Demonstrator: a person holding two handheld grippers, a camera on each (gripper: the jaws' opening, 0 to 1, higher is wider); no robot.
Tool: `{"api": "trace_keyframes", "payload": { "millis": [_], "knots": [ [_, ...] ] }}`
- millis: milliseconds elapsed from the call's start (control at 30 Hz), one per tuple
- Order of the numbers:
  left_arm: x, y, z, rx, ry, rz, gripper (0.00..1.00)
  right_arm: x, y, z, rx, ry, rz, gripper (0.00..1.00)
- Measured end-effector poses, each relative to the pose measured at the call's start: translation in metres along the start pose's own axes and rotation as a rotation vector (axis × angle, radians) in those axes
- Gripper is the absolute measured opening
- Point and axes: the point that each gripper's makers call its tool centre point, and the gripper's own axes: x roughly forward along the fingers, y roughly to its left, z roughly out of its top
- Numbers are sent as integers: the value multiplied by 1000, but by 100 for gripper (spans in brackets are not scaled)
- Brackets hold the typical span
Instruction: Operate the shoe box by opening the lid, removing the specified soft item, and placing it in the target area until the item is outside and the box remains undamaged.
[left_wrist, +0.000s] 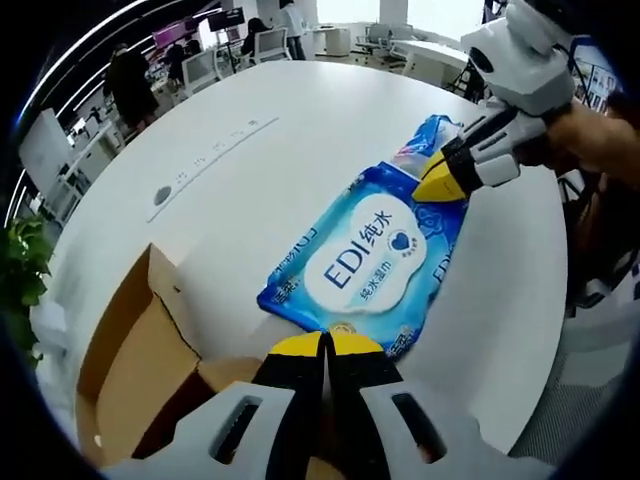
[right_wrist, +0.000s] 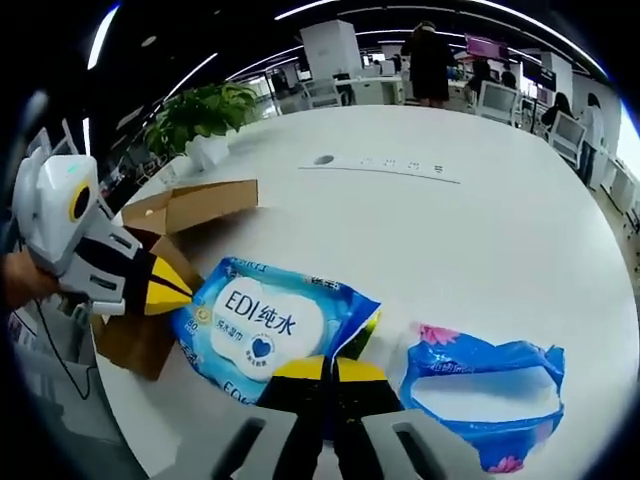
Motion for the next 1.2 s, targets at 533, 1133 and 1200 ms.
{"api": "trace_keyframes", "payload": {
  "millis": [533,1133,1200],
  "knots": [
    [-4,-7,-5,-12,35,-59,1,-5,-5,-9,-77,29,-46,0],
    [-50,2,-11,-65,-55,-45,6,-39,6,-3,-172,18,-55,7],
    [-55,5,-16,-66,-67,-40,5,-44,11,1,-198,11,-44,8]
  ]
}}
